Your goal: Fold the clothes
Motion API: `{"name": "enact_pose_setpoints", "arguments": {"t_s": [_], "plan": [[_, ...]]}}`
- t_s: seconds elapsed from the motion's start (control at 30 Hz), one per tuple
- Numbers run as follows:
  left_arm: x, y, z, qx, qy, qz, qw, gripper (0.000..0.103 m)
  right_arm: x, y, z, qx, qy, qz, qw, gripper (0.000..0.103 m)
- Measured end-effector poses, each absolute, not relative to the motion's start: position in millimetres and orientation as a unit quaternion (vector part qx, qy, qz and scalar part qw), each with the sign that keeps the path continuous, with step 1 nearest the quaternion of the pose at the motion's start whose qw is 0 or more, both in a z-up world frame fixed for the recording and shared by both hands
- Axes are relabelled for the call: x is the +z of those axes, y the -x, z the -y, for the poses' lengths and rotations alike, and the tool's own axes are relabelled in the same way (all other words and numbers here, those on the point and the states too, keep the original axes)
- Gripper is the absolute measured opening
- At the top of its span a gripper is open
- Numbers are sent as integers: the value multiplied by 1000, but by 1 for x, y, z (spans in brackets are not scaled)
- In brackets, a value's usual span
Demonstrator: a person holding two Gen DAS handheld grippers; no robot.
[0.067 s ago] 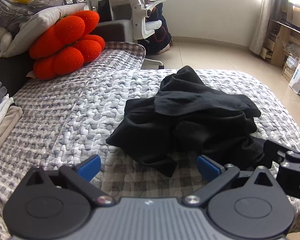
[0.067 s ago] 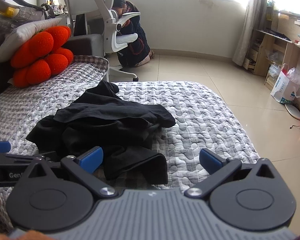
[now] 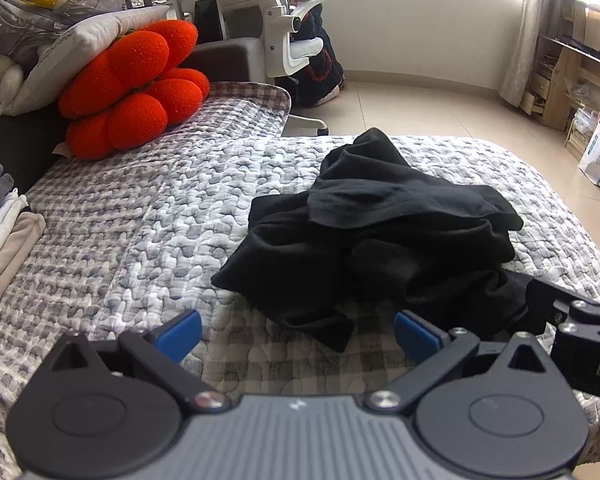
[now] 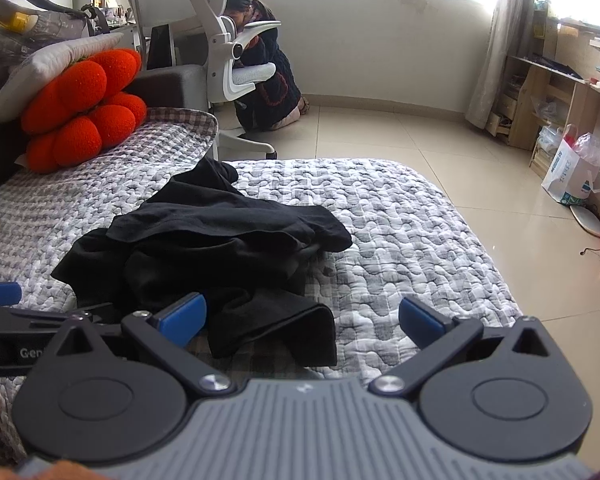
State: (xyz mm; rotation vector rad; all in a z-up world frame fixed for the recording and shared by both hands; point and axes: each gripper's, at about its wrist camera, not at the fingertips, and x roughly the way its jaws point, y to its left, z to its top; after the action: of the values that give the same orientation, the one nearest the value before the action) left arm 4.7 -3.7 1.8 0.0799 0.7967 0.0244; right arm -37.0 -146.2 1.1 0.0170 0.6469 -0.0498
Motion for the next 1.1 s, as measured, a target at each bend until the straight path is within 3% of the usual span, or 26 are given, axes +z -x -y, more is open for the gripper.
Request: {"name": "enact_pose_setpoints", "arguments": {"t_s": [1.1], "plan": [[-7, 6, -12, 9, -33, -399, 916, 103, -6, 28, 147, -12, -25, -351, 936, 103]]}}
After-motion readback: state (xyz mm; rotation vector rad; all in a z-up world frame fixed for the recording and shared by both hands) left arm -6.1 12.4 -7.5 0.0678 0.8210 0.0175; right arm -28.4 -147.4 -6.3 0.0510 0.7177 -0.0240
